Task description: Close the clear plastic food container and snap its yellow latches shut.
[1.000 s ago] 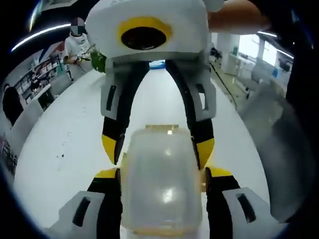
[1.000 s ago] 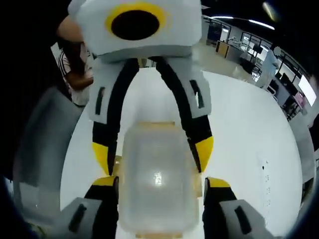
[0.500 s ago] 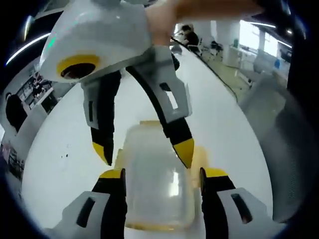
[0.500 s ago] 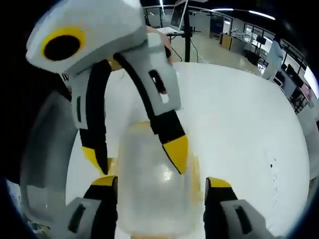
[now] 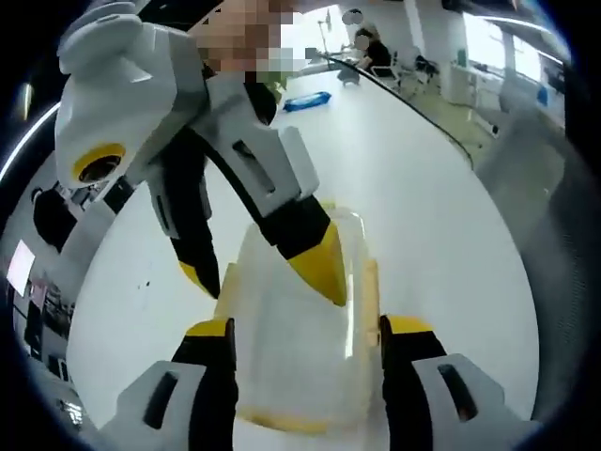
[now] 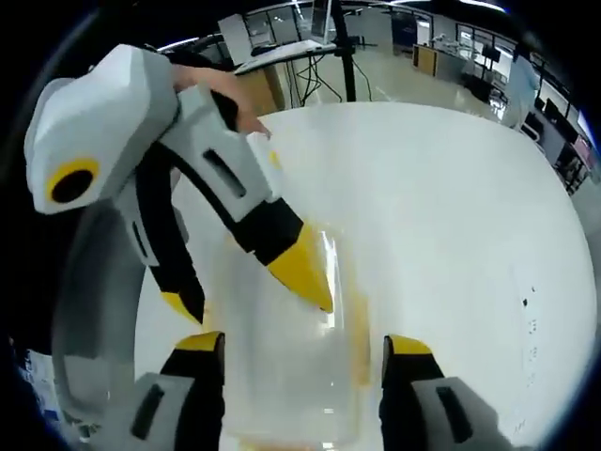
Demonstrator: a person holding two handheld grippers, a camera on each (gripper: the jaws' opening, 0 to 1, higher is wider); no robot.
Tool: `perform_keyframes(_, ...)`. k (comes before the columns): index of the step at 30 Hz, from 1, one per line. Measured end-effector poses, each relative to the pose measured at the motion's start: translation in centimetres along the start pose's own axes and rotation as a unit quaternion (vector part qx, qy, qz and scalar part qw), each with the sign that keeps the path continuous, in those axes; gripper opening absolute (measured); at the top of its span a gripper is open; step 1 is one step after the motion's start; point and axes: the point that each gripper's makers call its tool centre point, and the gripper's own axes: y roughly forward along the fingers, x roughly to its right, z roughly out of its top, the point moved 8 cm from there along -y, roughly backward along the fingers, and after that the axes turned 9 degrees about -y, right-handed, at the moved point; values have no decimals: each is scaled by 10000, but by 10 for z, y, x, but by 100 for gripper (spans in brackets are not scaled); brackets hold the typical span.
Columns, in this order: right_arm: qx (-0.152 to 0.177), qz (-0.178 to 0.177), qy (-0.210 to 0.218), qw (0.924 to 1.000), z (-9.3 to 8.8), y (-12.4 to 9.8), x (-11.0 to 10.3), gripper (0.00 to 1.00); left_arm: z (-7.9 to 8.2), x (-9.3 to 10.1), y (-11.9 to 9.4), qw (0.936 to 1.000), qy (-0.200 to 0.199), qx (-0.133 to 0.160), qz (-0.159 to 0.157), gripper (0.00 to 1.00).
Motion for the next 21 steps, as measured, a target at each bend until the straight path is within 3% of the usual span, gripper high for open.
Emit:
perform_keyframes(6, -85, 49, 26, 9999, 1, 1, 0, 61, -2, 5, 3, 9968, 660, -165, 425, 60)
perform_keyframes(11, -120, 53, 50, 9999, 1, 1, 0, 60, -3, 7, 4, 9977, 481, -111, 463, 58)
perform_keyframes(21, -320, 222, 101, 9992, 5, 3, 1, 59, -2, 9, 4, 9962, 600, -185, 601, 53)
